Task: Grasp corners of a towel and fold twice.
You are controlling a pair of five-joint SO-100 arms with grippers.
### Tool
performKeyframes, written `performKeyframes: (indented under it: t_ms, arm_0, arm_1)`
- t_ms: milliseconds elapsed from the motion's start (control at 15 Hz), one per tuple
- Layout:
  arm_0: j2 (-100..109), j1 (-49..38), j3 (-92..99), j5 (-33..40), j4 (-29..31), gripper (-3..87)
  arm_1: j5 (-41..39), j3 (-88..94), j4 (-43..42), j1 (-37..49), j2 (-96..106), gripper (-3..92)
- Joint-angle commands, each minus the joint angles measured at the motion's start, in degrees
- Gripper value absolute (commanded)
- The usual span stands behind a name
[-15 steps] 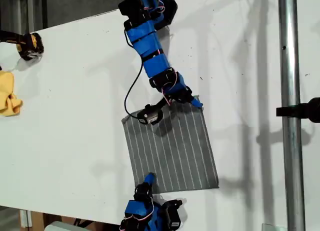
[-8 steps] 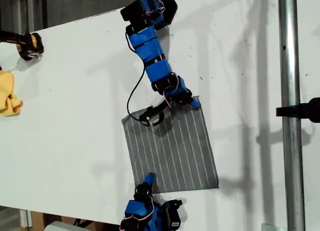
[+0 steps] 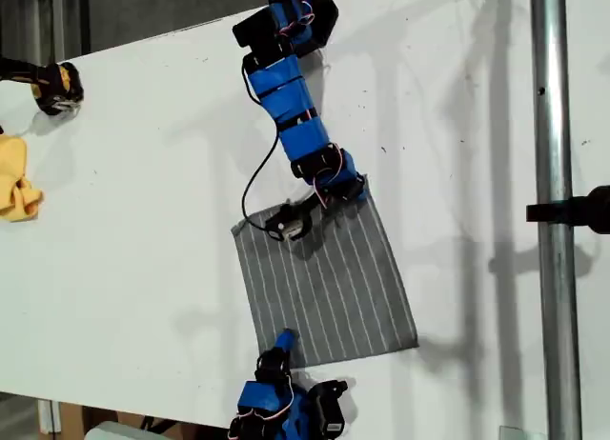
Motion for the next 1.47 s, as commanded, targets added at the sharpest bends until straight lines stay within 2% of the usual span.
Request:
performKeyframes:
  t_ms: [0,200,400,667,867,1133,1400]
  arm_0:
    - [0.1,0.4,0.0,-1.1,-0.2,-2.3]
    - [0.0,2.2,-4.7,-1.8,-1.8,-2.4]
    - [-3.8,3.1,-15.5,-3.0,2.3,-2.5]
    - [-32.1,8.6,-34.8,0.0,-3.6,-2.5]
    - [-48.6,15.5,-48.8,5.9,-4.4,-2.5]
    - [-65.0,24.4,-67.6,12.1,2.6,-2.5]
    - [-71.9,33.4,-78.0,14.9,9.4,-2.5]
  arm_1:
    - [0.1,-3.0,0.2,0.4,0.6,-0.2]
    - [0.0,-3.1,-0.4,0.5,0.5,-0.2]
    - [0.0,-3.4,-1.1,1.0,0.5,-0.2]
    - [-0.1,-3.8,-1.4,1.2,0.5,-0.2]
    - [-0.1,-3.8,-1.4,1.0,0.6,-0.2]
    - [-0.1,-3.8,-1.1,0.9,0.9,-0.2]
    - [-0.1,-3.5,-1.1,0.7,1.0,-0.2]
